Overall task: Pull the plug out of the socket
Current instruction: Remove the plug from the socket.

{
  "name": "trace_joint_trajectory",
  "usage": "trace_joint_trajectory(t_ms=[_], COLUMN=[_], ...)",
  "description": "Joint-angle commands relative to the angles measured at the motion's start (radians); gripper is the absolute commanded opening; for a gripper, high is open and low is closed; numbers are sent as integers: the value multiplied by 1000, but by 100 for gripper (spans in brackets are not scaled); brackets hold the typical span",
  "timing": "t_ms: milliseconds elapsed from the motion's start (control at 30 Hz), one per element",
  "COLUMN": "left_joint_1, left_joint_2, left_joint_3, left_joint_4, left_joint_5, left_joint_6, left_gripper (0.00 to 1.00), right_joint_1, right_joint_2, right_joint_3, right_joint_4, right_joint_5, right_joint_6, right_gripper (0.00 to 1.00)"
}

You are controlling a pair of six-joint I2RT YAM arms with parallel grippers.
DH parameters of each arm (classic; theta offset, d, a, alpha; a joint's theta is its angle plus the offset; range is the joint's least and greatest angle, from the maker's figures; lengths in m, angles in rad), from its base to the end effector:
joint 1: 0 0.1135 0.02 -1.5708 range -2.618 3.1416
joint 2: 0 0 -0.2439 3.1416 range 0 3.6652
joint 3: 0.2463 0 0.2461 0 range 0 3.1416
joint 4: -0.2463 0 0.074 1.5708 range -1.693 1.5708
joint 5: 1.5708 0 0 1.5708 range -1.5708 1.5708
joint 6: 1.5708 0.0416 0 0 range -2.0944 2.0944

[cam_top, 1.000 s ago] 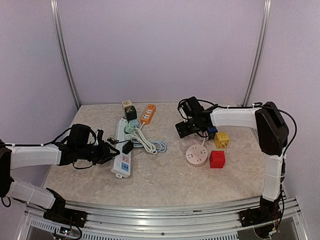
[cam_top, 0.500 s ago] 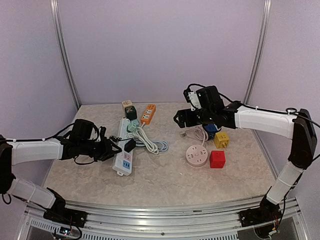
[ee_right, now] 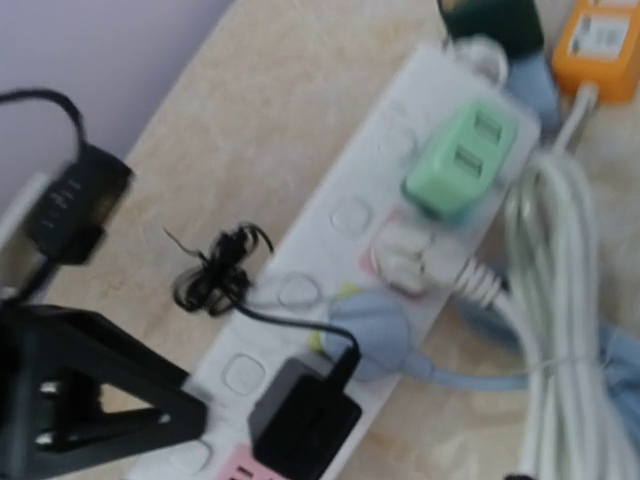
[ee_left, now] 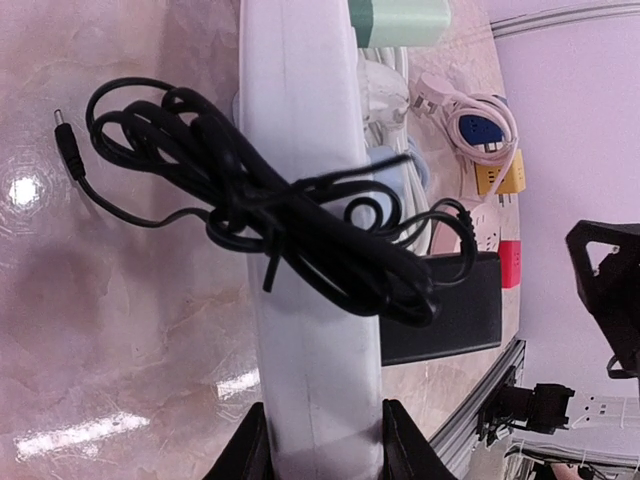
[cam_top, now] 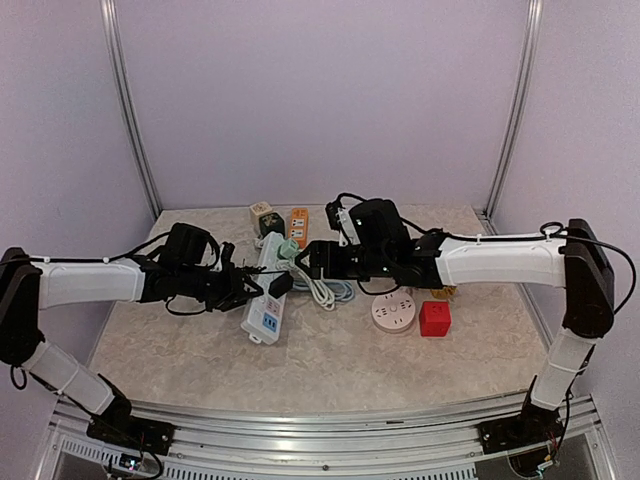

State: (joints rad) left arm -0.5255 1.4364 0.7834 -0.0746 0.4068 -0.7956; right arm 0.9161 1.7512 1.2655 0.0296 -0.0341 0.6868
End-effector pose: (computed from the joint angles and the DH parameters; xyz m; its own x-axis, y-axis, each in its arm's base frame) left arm 0.2488 -0.1633 0.1832 -0.9143 -0.2281 -0.3347 0.0904 0.6906 -0.7176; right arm 0.2465 0.3234 0.2442 -0.7219 0.1003 -0.6847 -0.4574 0.6733 0.5809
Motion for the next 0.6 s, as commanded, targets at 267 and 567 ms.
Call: trace_joint_trajectory(t_ms=[267, 567], left_joint_1=[-36, -36], left_joint_2=[-14, 2], left_joint_3=[-8, -3], left_joint_4=[234, 214], left_joint_5=[86, 77], left_joint_6=[76, 88], left_gripper=[0, 0], right_joint_1=[36, 51], right_joint_2=[191, 293], right_joint_3=[152, 241], right_joint_4=[-16, -87], right_joint_5=[-72, -59], right_joint_6=[99, 107], right_gripper=[72, 68])
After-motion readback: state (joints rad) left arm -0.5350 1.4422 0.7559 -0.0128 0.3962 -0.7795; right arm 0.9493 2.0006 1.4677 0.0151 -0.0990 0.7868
